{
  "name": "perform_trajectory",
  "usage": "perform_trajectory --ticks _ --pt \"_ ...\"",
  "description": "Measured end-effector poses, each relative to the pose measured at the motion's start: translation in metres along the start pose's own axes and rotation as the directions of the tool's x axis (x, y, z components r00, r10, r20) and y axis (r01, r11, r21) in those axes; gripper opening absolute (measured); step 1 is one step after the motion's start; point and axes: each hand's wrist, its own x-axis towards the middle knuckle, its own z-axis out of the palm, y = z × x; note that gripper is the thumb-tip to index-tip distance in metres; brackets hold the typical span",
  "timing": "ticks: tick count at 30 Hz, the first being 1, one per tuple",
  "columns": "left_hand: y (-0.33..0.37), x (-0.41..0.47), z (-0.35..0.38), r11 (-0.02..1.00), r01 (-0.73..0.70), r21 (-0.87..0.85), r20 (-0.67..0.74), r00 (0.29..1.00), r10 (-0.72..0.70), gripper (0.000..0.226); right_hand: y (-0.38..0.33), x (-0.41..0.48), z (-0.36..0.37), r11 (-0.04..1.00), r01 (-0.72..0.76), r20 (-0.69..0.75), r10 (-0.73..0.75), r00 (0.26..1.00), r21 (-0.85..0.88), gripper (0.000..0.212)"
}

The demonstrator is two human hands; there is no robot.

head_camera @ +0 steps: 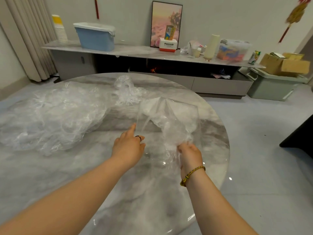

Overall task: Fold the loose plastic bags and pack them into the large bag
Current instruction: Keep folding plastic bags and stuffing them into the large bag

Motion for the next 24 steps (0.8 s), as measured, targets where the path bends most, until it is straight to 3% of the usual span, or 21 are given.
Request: perform_trajectory --ticks 3,6,8,11,13,16,18,21,24 --pt "-0.005 0.011 0.003 0.995 0.025 0.098 0.071 0.997 -0.032 0.048 0.001 0.002 -0.001 0.999 0.012 0.017 -0.011 1.0 -0.03 0.035" --pt "-0.017 0.016 0.007 0.999 0.014 -0.031 0.053 0.999 -0.012 0.067 0.001 0.002 0.0 0.991 0.056 0.055 -0.05 0.997 -0.12 0.036" --pt "-0.021 0.011 0.007 0.992 0.003 -0.123 0.032 0.999 0.001 0.072 0.003 0.005 0.003 0.945 0.23 0.111 -0.209 0.972 -0.232 0.041" --pt "-0.024 -0.002 0.006 0.975 -0.036 -0.219 0.024 0.999 0.043 0.071 0.007 0.006 0.007 0.76 0.476 0.253 -0.403 0.879 -0.443 0.041" --pt "-0.025 -0.012 0.003 0.968 -0.057 -0.244 0.034 0.997 0.067 0.072 0.01 0.005 0.012 0.665 0.509 0.363 -0.359 0.86 -0.546 0.036" --pt "-0.023 -0.026 -0.006 0.964 -0.099 -0.248 0.04 0.993 0.112 0.074 0.013 -0.002 0.023 0.594 0.468 0.448 -0.194 0.873 -0.654 0.056" --pt "-0.021 -0.036 -0.011 0.961 -0.125 -0.247 0.052 0.988 0.142 0.076 0.012 -0.006 0.03 0.561 0.449 0.441 -0.161 0.883 -0.695 0.062" --pt "-0.02 -0.049 -0.017 0.958 -0.155 -0.24 0.091 0.979 0.181 0.078 0.006 -0.002 0.036 0.788 0.29 0.329 -0.118 0.937 -0.543 0.055" --pt "-0.025 -0.059 -0.02 0.954 -0.169 -0.249 0.116 0.972 0.203 0.077 -0.003 0.015 0.047 0.823 0.184 0.202 -0.086 0.976 -0.537 0.039"
